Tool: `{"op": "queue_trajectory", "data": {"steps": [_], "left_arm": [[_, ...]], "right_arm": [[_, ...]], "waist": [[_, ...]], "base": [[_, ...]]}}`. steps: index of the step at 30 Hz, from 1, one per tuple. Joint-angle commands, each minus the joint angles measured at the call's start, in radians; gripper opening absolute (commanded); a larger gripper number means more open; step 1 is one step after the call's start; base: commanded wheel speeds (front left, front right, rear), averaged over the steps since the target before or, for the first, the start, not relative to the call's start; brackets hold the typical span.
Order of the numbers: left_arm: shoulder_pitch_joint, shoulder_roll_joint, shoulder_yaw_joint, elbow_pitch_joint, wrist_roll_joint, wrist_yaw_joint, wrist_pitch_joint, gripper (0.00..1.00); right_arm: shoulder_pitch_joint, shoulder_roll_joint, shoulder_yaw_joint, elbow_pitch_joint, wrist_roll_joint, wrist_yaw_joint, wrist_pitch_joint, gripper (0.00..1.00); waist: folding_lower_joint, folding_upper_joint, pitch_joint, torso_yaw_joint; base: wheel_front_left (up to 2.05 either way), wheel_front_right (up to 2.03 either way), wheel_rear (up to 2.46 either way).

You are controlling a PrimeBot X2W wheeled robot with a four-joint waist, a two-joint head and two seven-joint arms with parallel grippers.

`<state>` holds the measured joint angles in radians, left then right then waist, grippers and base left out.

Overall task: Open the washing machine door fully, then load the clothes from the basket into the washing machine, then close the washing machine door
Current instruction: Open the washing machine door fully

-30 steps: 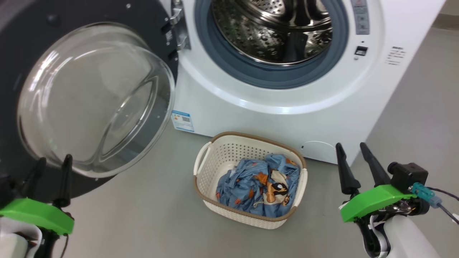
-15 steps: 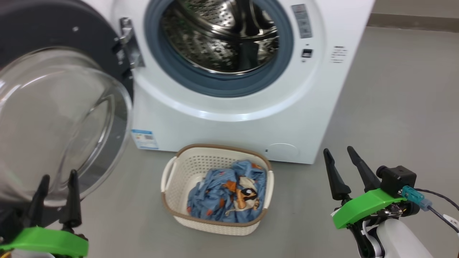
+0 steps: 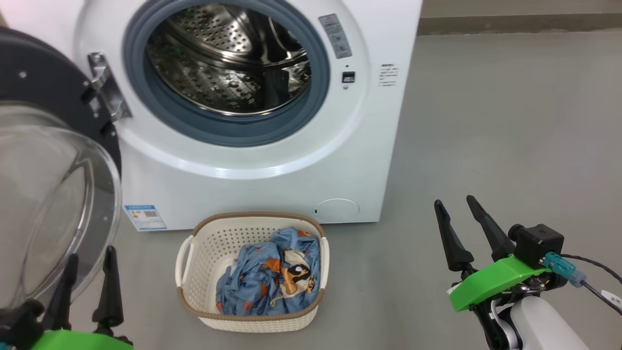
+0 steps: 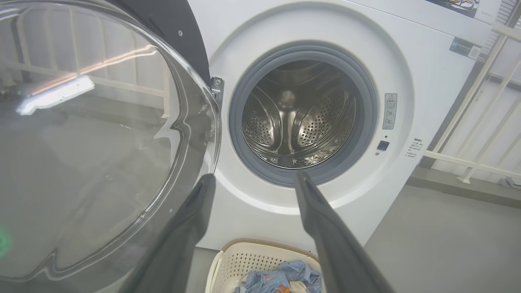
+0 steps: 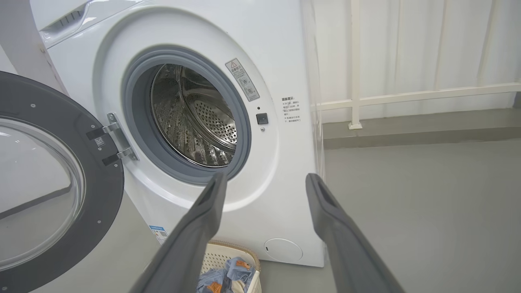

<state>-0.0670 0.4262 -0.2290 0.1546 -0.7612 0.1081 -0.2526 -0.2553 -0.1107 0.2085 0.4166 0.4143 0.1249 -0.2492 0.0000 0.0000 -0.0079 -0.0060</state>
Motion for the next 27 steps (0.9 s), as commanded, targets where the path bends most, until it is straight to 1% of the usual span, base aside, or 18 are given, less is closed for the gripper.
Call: {"op": "queue_trajectory", "data": {"steps": [1, 7, 11, 19, 27], "left_arm": [[-0.017, 0.026, 0.044, -0.026, 0.012, 0.006, -0.009, 1.00], [-0.009, 0.011, 0.050, -0.029, 0.017, 0.002, -0.009, 1.00], [-0.006, 0.001, 0.057, -0.025, 0.011, -0.014, -0.009, 1.00], [-0.012, -0.010, 0.059, -0.014, 0.014, -0.032, -0.009, 1.00], [-0.020, -0.018, 0.049, 0.007, 0.022, -0.041, -0.009, 1.00]], "right_arm": [[-0.005, -0.009, 0.020, -0.031, 0.004, 0.006, -0.006, 1.00], [0.003, -0.017, 0.012, -0.047, 0.000, 0.006, -0.002, 1.00], [0.012, -0.019, 0.003, -0.066, -0.006, 0.006, 0.004, 1.00], [0.020, -0.011, -0.005, -0.087, -0.017, 0.006, 0.010, 1.00], [0.028, -0.007, -0.014, -0.094, -0.018, 0.006, 0.014, 1.00]], "waist": [[0.0000, 0.0000, -0.005, -0.017], [0.0000, 0.0000, -0.006, -0.029], [0.0000, 0.0000, -0.003, -0.032], [0.0000, 0.0000, 0.001, -0.027], [0.0000, 0.0000, -0.004, -0.017]], "base": [[0.00, 0.00, 0.00], [0.00, 0.00, 0.00], [0.00, 0.00, 0.00], [0.00, 0.00, 0.00], [0.00, 0.00, 0.00]]}}
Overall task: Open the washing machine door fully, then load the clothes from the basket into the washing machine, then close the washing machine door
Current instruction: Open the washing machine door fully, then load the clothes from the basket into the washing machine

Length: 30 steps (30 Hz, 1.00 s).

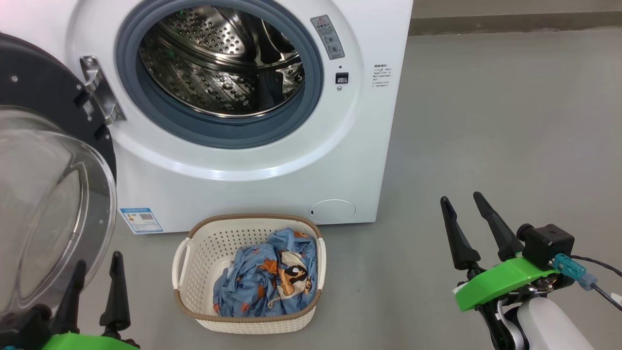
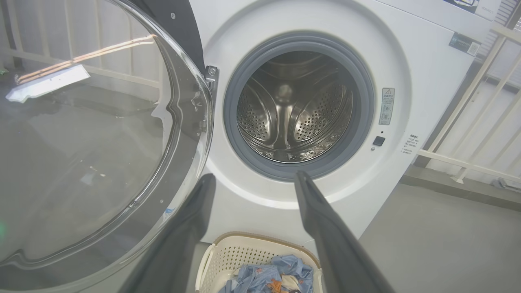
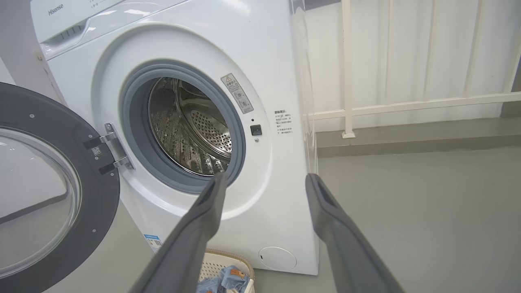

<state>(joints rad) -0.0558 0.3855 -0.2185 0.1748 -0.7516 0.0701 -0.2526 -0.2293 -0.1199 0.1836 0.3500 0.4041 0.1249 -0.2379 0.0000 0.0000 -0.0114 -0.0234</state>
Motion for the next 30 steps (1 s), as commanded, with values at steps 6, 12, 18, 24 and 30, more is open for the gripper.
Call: {"op": "queue_trajectory", "data": {"steps": [6, 12, 18, 24, 30], "left_arm": [[-0.032, 0.021, 0.036, -0.012, 0.016, -0.005, -0.009, 1.00], [-0.031, 0.022, 0.036, -0.016, 0.017, -0.004, -0.009, 1.00], [-0.031, 0.026, 0.032, -0.023, 0.018, -0.003, -0.008, 1.00], [-0.031, 0.031, 0.029, -0.026, 0.020, -0.001, -0.005, 1.00], [-0.031, 0.036, 0.025, -0.030, 0.019, -0.005, -0.004, 1.00]], "right_arm": [[0.004, 0.006, 0.007, -0.031, -0.010, 0.006, 0.003, 1.00], [0.006, 0.009, 0.005, -0.034, -0.012, 0.006, 0.004, 1.00], [0.006, 0.011, 0.006, -0.036, -0.013, 0.006, 0.005, 1.00], [0.005, 0.012, 0.006, -0.037, -0.015, 0.006, 0.006, 1.00], [0.006, 0.016, 0.004, -0.037, -0.017, 0.006, 0.006, 1.00]], "waist": [[0.0000, 0.0000, -0.003, 0.003], [0.0000, 0.0000, -0.005, 0.003], [0.0000, 0.0000, -0.003, 0.003], [0.0000, 0.0000, 0.000, 0.001], [0.0000, 0.0000, 0.001, -0.003]], "base": [[0.00, 0.00, 0.00], [0.00, 0.00, 0.00], [0.00, 0.00, 0.00], [0.00, 0.00, 0.00], [0.40, -0.40, 0.00]]}}
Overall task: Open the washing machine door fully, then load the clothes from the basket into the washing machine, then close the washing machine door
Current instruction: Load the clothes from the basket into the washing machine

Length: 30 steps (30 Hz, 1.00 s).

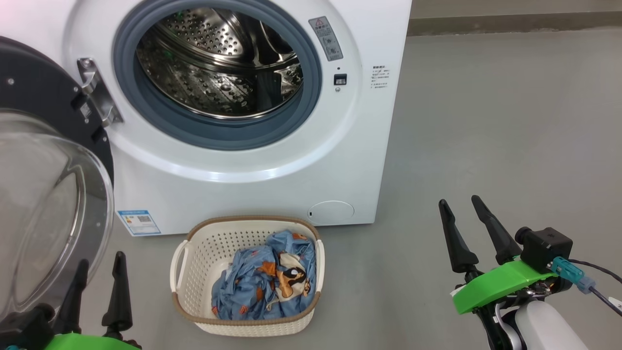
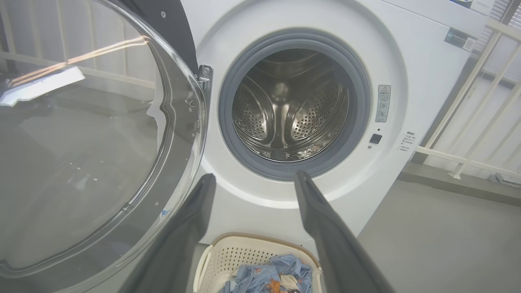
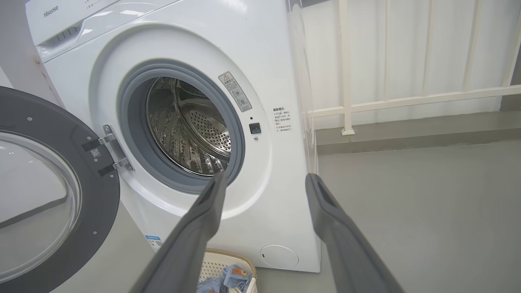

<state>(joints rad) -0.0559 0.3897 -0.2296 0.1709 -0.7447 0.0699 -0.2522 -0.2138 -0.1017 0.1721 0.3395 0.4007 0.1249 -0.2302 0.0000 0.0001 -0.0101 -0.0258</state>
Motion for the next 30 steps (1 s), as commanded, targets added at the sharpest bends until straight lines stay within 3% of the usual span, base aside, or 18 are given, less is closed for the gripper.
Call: {"op": "queue_trajectory", "data": {"steps": [1, 18, 30], "left_arm": [[-0.032, 0.032, 0.035, -0.026, 0.012, -0.005, -0.005, 1.00], [-0.036, 0.037, 0.036, -0.030, 0.005, -0.003, -0.004, 1.00], [-0.040, 0.035, 0.029, -0.021, 0.007, 0.000, -0.005, 1.00]], "right_arm": [[-0.010, -0.002, 0.016, -0.027, -0.013, 0.006, -0.002, 1.00], [-0.008, 0.003, 0.011, -0.028, -0.016, 0.006, -0.001, 1.00], [-0.014, -0.001, 0.018, -0.022, -0.016, 0.006, -0.002, 1.00]], "waist": [[0.0000, -0.0001, 0.000, -0.001], [0.0000, -0.0001, 0.008, 0.004], [0.0000, -0.0001, 0.007, 0.016]], "base": [[0.87, -0.87, 0.00], [1.48, -1.48, 0.00], [0.26, -0.26, 0.00]]}}
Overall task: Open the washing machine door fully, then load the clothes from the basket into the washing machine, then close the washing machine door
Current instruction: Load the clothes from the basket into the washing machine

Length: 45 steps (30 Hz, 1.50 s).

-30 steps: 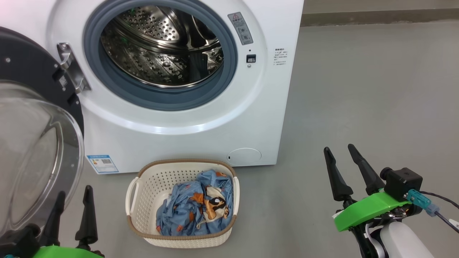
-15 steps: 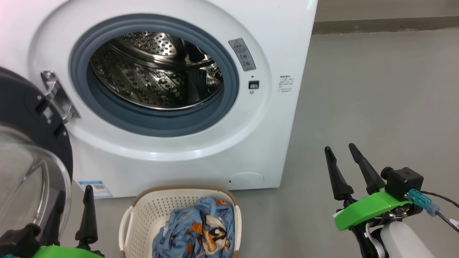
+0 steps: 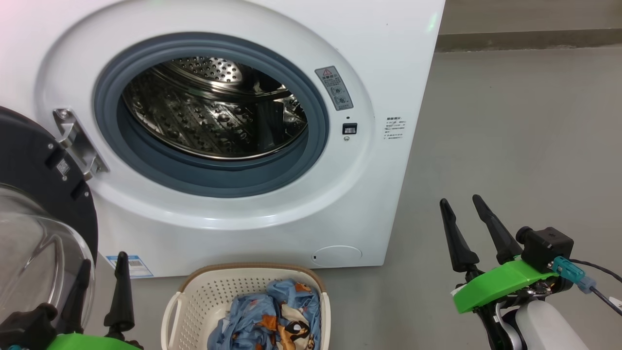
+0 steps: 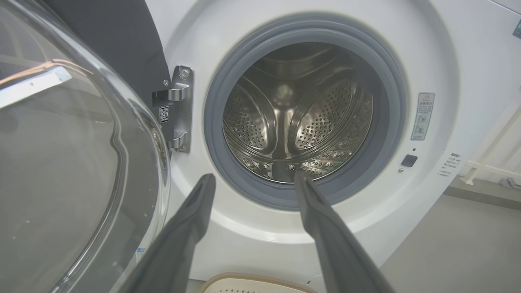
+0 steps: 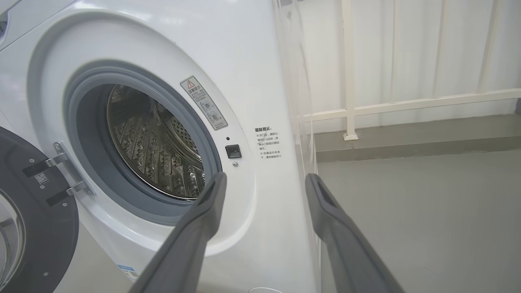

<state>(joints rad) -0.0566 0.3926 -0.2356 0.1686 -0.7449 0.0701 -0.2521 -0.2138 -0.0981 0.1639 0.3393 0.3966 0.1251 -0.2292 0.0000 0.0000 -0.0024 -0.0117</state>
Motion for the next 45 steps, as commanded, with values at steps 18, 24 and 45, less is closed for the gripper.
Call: {"op": "queue_trajectory", "data": {"steps": [18, 24, 45], "left_arm": [[-0.044, 0.042, 0.025, -0.010, 0.012, 0.005, -0.005, 1.00], [-0.046, 0.048, 0.021, -0.013, 0.022, 0.013, -0.005, 1.00], [-0.090, 0.060, 0.016, -0.010, 0.037, -0.006, -0.007, 1.00]], "right_arm": [[-0.019, -0.008, 0.040, -0.017, -0.006, 0.006, -0.002, 1.00], [-0.019, -0.006, 0.041, -0.015, -0.007, 0.006, -0.003, 1.00], [-0.031, 0.022, 0.000, -0.026, -0.052, 0.006, -0.011, 1.00]], "waist": [[0.0000, 0.0000, 0.003, -0.001], [0.0000, 0.0000, 0.005, -0.006], [0.0000, 0.0000, 0.126, -0.036]], "base": [[0.00, 0.00, 0.00], [0.00, 0.00, 0.00], [0.00, 0.00, 0.00]]}}
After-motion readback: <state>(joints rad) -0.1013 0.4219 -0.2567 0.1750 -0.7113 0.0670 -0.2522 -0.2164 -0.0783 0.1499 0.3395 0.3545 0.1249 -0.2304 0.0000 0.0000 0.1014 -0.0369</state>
